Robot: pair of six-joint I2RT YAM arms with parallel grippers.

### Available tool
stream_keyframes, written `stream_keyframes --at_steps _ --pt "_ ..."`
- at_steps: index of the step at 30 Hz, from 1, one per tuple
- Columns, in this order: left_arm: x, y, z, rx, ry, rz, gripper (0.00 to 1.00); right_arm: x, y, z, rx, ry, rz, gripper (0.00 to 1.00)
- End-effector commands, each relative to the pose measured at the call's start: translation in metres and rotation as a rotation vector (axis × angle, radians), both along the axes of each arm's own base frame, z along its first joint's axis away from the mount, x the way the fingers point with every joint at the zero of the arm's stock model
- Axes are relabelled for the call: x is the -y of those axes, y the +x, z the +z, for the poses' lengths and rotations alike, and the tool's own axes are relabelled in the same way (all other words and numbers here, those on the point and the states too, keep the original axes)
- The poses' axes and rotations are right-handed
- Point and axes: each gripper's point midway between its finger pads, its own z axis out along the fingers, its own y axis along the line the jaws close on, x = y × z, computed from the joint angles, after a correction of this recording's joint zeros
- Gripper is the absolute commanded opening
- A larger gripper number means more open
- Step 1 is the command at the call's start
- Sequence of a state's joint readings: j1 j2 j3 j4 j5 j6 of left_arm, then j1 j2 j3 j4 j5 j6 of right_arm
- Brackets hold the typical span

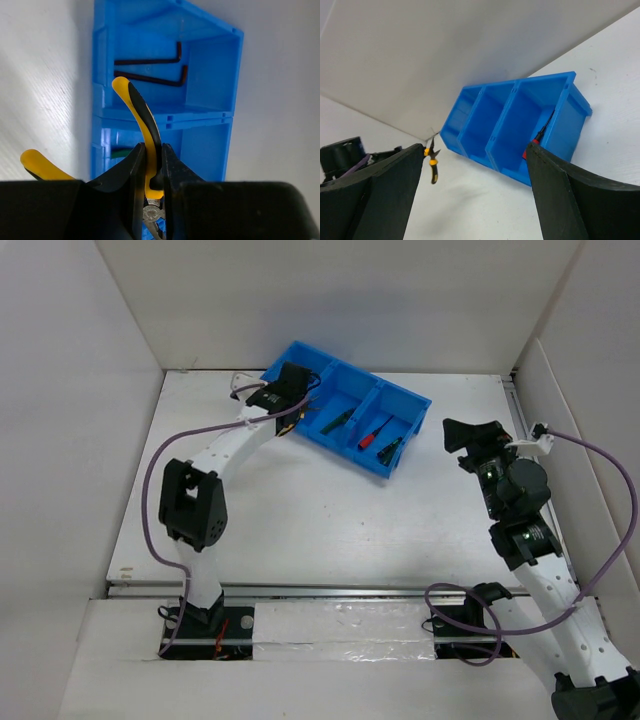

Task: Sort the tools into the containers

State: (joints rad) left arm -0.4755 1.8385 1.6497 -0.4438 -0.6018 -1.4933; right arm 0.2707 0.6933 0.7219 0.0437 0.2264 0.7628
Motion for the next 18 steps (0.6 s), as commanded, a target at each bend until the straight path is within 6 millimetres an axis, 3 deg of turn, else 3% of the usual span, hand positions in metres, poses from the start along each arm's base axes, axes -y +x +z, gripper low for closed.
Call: stream_keyframes --at_steps 1,2,3,4,5,8,18 --pt "0.003 0.018 0.037 0.118 -0.118 0.163 0.0 0.007 -0.003 0.016 0.04 -0.006 -0.038 0.87" --pt "0.008 0.027 0.023 0.101 -0.111 0.162 0.0 0.007 -0.003 0.016 0.044 -0.01 -0.039 0.87" --pt "0.011 0.033 0.021 0.101 -0.11 0.158 0.0 0.007 -0.001 0.015 0.042 -0.011 -0.04 0.87" --pt "0.014 0.039 0.031 0.117 -0.129 0.168 0.0 0.006 0.001 0.014 0.038 -0.013 -0.04 0.87" --pt "0.017 0.045 0.017 0.093 -0.118 0.177 0.0 0.006 0.002 0.015 0.038 -0.013 -0.043 0.87" --pt "0.024 0.056 0.014 0.101 -0.144 0.189 0.0 0.006 0.006 0.013 0.026 -0.019 -0.048 0.87" --pt "0.064 0.077 -0.002 0.153 -0.201 0.149 0.0 0.003 0.024 0.002 -0.002 -0.034 -0.061 0.87"
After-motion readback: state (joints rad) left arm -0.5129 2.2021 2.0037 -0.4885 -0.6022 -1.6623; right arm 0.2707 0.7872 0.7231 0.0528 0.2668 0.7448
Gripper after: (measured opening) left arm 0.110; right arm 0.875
